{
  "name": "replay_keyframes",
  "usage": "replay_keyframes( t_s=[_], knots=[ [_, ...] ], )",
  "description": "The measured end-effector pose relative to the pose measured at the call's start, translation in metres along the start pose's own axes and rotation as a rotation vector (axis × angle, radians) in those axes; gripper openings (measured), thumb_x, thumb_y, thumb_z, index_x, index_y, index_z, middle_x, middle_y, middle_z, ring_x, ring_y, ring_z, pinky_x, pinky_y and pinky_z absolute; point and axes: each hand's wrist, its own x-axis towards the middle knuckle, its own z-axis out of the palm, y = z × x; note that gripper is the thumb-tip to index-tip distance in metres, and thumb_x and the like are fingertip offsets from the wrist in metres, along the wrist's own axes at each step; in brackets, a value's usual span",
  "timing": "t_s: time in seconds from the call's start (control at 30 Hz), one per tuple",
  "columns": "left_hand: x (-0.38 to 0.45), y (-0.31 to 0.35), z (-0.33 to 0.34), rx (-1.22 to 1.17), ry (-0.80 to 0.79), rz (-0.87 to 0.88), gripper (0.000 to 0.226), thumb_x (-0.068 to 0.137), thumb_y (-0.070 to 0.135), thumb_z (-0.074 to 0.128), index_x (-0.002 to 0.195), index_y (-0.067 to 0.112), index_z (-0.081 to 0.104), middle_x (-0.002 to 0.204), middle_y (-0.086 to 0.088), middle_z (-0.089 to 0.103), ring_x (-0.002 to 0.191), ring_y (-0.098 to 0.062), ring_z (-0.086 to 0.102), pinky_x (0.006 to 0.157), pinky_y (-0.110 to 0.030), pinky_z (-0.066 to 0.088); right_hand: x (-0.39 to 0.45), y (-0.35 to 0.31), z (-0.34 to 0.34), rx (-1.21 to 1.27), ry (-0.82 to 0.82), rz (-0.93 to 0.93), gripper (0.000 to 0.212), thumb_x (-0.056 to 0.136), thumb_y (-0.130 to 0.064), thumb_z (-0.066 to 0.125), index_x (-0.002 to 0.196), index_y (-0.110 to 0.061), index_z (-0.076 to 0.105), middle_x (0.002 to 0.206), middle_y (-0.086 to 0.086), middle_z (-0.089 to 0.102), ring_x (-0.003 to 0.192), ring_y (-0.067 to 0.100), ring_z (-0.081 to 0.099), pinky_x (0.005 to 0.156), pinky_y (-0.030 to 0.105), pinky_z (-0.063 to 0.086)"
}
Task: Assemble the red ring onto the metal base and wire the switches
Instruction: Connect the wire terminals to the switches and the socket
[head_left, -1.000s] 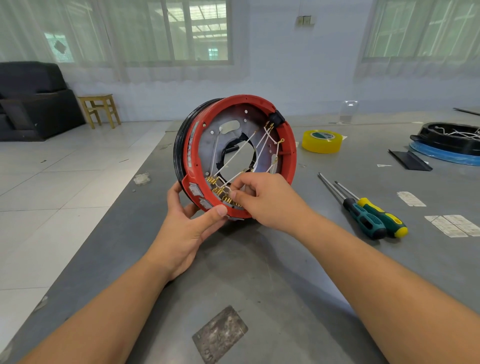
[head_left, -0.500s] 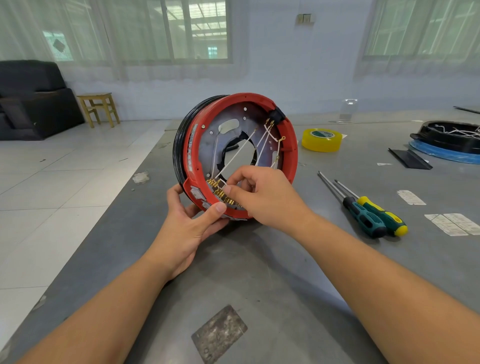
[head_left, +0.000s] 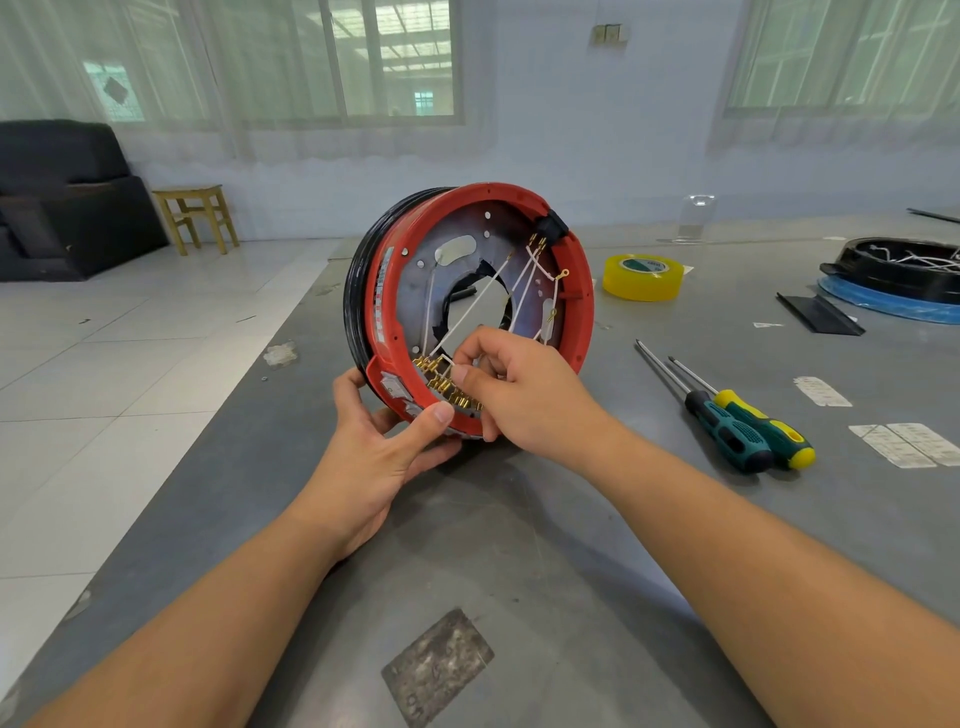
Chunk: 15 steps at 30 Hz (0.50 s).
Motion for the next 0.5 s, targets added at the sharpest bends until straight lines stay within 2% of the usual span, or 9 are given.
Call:
replay_keyframes(
  t_s=[0.27,0.37,0.5],
  knots=[
    [-0.0002,-0.0019,0.0001,0.000,0.009,0.004,0.090,0.059,0.038,0.102,0.124,0.041,0.040,0.127,-0.020,0.071,0.112,-0.038,0.074,0.087,-0.048,0.064,0.0004,0.0032,0.0025,0.061,0.039,0.029,0.015,0.103,-0.022,0.055,0.088,-0.024,0.059,0.048,-0.003,0.059,0.044,0.008,0.060,0.053,0.011,0.041],
    [-0.0002,-0.0026,0.0000,0.001,0.007,0.011,0.081,0.066,0.030,0.095,0.125,0.040,0.040,0.130,-0.020,0.069,0.113,-0.037,0.074,0.087,-0.047,0.064,0.0009,0.0039,0.0008,0.035,0.033,0.016,0.016,0.102,-0.024,0.056,0.087,-0.026,0.059,0.049,-0.004,0.061,0.045,0.007,0.061,0.054,0.010,0.042],
    [-0.0006,-0.0035,-0.0004,0.008,0.005,0.021,0.080,0.067,0.029,0.094,0.126,0.040,0.040,0.130,-0.020,0.068,0.113,-0.036,0.074,0.087,-0.046,0.064,0.0011,0.0030,-0.0006,-0.016,0.020,-0.011,0.012,0.102,-0.025,0.057,0.091,-0.024,0.062,0.051,-0.009,0.062,0.045,0.003,0.060,0.054,0.010,0.042]
  ],
)
